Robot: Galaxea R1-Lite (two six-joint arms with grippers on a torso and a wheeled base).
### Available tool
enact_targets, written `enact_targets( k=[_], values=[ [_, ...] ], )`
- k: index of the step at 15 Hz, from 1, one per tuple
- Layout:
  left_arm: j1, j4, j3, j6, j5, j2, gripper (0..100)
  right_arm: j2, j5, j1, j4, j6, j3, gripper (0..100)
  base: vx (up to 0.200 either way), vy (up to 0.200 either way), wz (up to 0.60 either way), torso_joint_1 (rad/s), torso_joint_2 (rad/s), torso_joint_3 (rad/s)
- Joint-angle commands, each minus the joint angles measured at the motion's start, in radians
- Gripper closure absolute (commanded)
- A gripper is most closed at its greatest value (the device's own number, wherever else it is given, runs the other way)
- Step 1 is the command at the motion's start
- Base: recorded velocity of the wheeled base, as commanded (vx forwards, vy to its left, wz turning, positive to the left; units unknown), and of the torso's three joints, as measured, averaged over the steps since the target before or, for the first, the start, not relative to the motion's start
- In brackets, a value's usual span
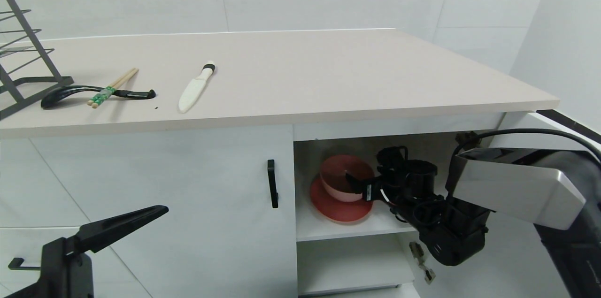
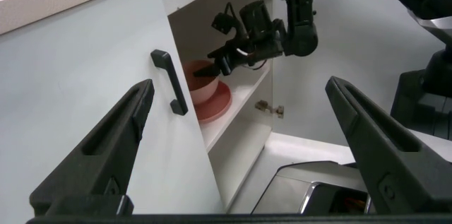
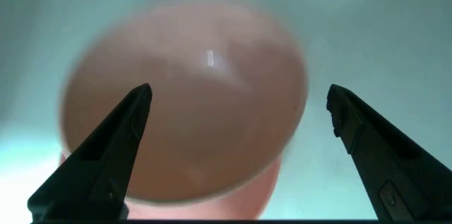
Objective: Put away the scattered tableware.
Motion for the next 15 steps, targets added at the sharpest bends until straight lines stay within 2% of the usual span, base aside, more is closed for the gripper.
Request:
enact_targets(
  k=[1, 5, 8, 12, 15],
  values=[
    [0.000, 0.000, 0.000, 0.000, 0.000, 0.001, 0, -0.036, 0.000, 0.016, -0.017, -0.008, 0.044, 0, 0.000, 0.000, 0.00, 0.000, 0.00, 0.000],
    [0.000, 0.000, 0.000, 0.000, 0.000, 0.003, 0, -0.086, 0.000, 0.045, -0.161, -0.063, 0.205, 0, 0.000, 0.000, 0.00, 0.000, 0.00, 0.000],
    [0.000, 0.000, 0.000, -0.001, 0.000, 0.003, 0, -0.136, 0.000, 0.065, -0.163, -0.115, 0.334, 0, 0.000, 0.000, 0.00, 0.000, 0.00, 0.000],
    [0.000, 0.000, 0.001, 0.000, 0.000, 0.003, 0, -0.306, -0.001, 0.159, -0.163, -0.118, 0.490, 0, 0.000, 0.000, 0.00, 0.000, 0.00, 0.000],
    [0.000, 0.000, 0.000, 0.000, 0.000, 0.001, 0, -0.408, -0.001, 0.177, -0.163, -0.118, 0.584, 0, 0.000, 0.000, 0.00, 0.000, 0.00, 0.000]
  ],
)
